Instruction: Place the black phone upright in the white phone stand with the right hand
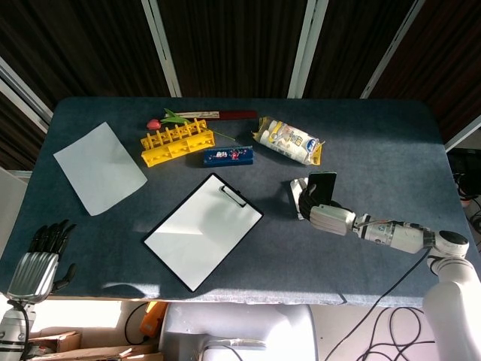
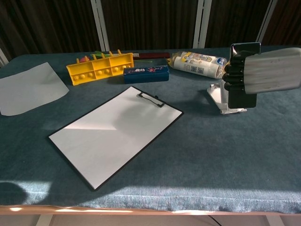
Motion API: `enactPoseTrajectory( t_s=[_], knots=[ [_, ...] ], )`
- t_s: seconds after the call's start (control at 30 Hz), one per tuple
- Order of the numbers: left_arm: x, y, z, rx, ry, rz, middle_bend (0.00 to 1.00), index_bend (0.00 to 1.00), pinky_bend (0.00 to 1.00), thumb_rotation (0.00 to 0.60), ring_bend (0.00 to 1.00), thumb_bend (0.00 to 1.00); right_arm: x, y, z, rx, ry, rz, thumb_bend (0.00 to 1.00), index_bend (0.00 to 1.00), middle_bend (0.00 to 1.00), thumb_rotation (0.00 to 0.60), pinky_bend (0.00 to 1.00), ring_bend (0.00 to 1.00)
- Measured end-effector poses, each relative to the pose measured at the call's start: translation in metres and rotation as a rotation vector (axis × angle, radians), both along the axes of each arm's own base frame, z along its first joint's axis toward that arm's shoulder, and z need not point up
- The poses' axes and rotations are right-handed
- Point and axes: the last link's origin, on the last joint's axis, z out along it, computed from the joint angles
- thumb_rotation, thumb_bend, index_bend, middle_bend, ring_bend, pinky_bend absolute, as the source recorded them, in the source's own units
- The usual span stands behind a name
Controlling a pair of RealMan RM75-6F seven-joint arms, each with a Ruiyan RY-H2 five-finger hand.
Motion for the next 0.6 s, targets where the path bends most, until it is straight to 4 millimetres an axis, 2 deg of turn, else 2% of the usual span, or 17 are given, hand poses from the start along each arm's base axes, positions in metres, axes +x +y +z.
enactPoseTrajectory(
  t_s=[0.6],
  knots=[
    [-0.0007,-0.0007,-0.0001,-0.008,-0.004,0.003,0.00,0.00,0.05,0.600,0.00,0.38,0.0060,-0.0081,-0.0071,-0.026,0.009,0.018,0.36,0.91,0.80,0.600,0.47,0.62]
  ],
)
